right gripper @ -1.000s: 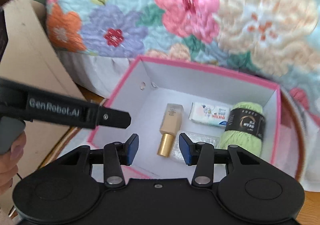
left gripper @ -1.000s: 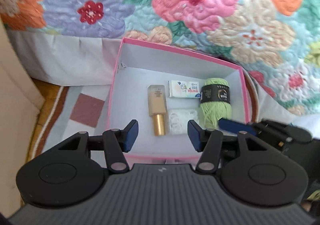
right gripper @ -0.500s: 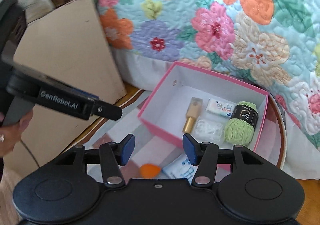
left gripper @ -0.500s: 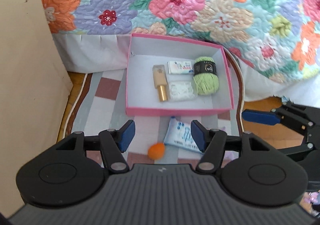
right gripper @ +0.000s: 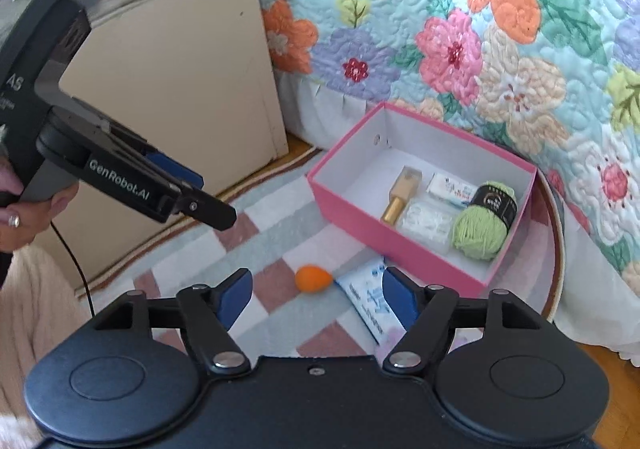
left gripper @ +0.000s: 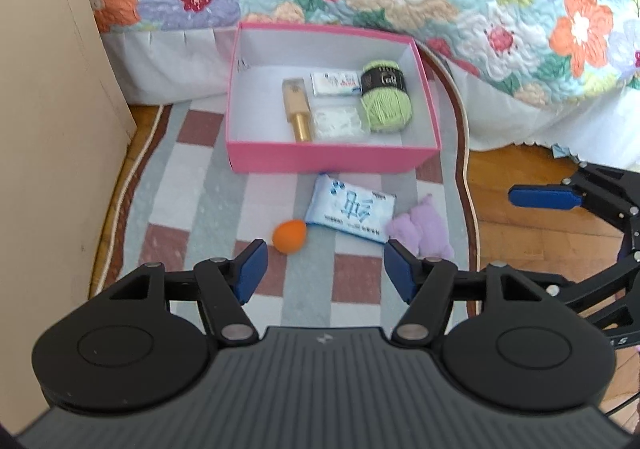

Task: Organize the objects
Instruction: 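Lower the left tool onto the purple plush toy and close it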

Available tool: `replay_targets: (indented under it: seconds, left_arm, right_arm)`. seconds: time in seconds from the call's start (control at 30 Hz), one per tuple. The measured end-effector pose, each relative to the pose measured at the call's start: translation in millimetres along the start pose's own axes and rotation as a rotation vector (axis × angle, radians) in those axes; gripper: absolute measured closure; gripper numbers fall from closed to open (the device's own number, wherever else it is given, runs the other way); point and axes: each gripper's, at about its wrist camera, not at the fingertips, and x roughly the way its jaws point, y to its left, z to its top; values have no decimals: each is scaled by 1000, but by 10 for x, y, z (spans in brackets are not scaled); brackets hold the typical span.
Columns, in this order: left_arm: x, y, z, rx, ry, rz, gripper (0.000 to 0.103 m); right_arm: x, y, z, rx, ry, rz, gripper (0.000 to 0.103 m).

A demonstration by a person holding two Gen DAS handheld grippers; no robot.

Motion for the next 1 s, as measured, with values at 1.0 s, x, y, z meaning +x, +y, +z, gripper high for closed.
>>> replay_targets:
  seconds: [1.0]
  left_arm:
    - [2025, -565, -354, -81, -107, -30, 13]
  right_arm:
    - [1291, -1181, -1556, 104, -31, -79, 12]
